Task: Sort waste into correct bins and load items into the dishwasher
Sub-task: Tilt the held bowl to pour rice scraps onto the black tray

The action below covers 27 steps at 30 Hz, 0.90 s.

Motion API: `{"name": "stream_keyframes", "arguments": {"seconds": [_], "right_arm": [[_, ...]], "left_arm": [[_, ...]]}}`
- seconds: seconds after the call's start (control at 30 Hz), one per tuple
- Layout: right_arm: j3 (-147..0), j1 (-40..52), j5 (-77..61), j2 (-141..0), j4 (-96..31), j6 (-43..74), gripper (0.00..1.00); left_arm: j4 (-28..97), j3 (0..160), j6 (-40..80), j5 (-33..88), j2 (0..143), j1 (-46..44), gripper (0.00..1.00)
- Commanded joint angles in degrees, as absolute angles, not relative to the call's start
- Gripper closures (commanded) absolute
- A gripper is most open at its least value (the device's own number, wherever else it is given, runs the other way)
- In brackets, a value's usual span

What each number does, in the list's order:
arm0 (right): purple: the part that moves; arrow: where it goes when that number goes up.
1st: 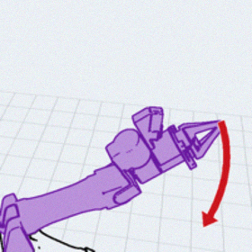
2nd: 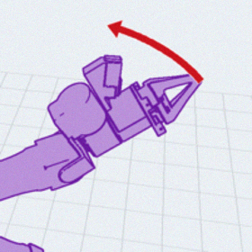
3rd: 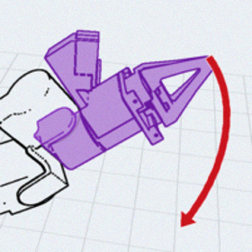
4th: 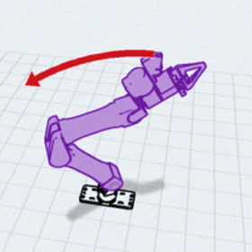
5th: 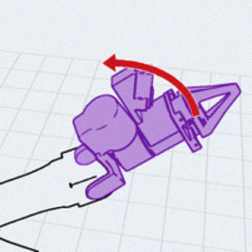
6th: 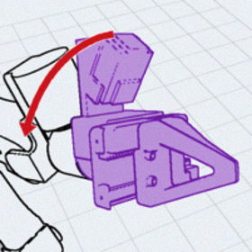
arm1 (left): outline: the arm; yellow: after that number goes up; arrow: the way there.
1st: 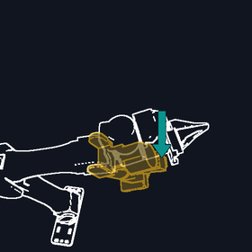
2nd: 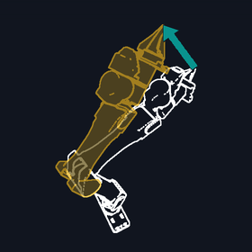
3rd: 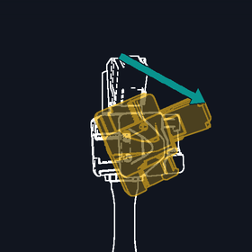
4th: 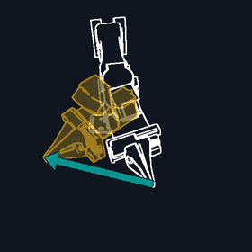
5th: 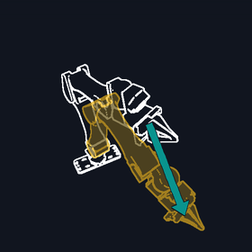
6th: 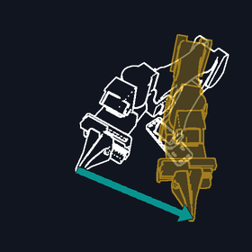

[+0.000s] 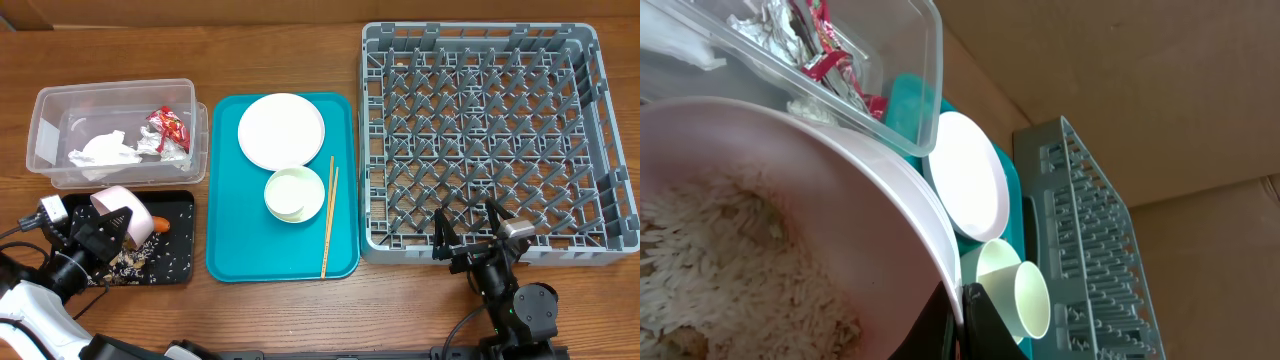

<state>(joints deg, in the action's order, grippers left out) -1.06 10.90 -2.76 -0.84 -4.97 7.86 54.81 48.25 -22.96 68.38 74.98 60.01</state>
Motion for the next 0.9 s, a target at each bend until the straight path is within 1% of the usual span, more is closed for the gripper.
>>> {"name": "stream_keyframes", "arguments": {"seconds": [0.0, 0.07, 0.2, 0.3, 0.4, 0.57, 0.87], "right_arm": [[-0.47, 10.74, -3.11, -0.19, -4.60, 7.70, 0.00], [-0.47, 10.74, -3.11, -0.19, -4.60, 7.70, 0.00], [-0.47, 10.74, -3.11, -0.19, -4.60, 7.70, 0.00], [-0.47, 10.74, -3.11, -0.19, -4.60, 7.70, 0.00], [-0.47, 10.74, -3.11, -0.19, -4.60, 7.70, 0.00], [-0.47, 10.74, -3.11, -0.19, -4.60, 7.70, 0.00], [-0.47, 10.74, -3.11, -0.19, -4.60, 7.70, 0.00]], "left_arm": [[55.86, 48.01, -24.84, 71.05, 73.76, 60.36, 0.96], [57.78, 47.99, -24.91, 72.99, 73.76, 60.36, 0.96], [54.57, 47.99, -24.62, 71.00, 73.78, 60.36, 0.96], [56.16, 47.99, -24.86, 73.49, 73.87, 60.34, 0.96], [55.61, 47.99, -27.35, 72.79, 73.87, 60.36, 0.96], [54.65, 47.94, -27.53, 73.58, 74.59, 60.31, 0.96], [45.12, 42.06, -27.27, 81.06, 74.76, 60.36, 0.96]]}}
